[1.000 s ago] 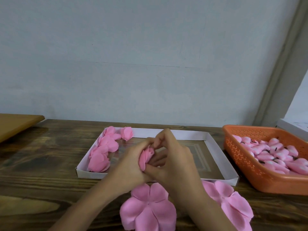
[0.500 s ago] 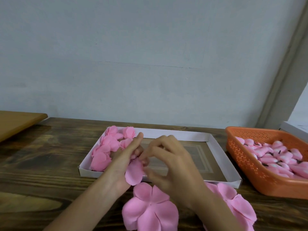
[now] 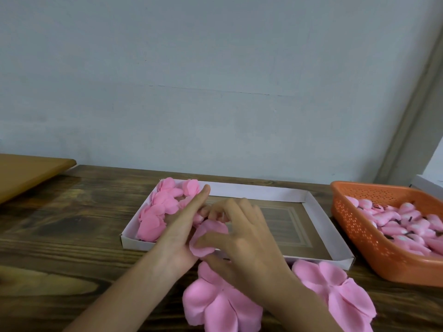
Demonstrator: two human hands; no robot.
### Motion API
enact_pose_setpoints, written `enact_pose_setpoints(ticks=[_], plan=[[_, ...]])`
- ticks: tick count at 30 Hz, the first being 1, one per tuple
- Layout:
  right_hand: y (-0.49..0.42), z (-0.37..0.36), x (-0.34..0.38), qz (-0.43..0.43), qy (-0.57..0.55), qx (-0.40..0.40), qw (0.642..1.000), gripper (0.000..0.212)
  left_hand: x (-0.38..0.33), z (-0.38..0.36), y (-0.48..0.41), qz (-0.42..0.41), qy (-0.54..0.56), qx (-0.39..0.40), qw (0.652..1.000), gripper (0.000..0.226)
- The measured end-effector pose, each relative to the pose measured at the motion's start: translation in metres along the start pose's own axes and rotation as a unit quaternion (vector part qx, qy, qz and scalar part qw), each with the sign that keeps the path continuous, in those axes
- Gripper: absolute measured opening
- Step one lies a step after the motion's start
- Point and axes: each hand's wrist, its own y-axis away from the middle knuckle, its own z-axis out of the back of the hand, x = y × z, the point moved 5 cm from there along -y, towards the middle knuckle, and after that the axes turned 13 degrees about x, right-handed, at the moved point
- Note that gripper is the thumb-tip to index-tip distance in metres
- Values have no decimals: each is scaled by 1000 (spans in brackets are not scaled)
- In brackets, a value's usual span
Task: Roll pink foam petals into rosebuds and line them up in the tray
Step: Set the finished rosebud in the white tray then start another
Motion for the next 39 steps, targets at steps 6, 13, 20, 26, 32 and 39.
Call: enact_pose_setpoints(ticks=[6, 13, 20, 26, 32, 39], plan=[[3, 3, -14, -44, -115, -32, 992, 8, -4, -3, -1, -16, -35, 46, 998, 46], [3, 3, -24, -124, -212, -65, 967, 12, -3, -9, -4, -56, -82, 106, 989, 76], [5, 7, -21, -150, -279, -117, 941, 5, 10, -20, 1, -50, -80, 192, 977, 57], [7, 7, -28, -164, -262, -147, 940, 3, 8, -21, 3, -80, -151, 201, 965, 61], [6, 10, -36, -134, -327, -163, 921, 5, 7, -29, 4, -71, -151, 238, 957, 62], [4, 12, -38, -78, -351, -115, 926, 6, 5, -34, 8, -63, -120, 233, 963, 95]])
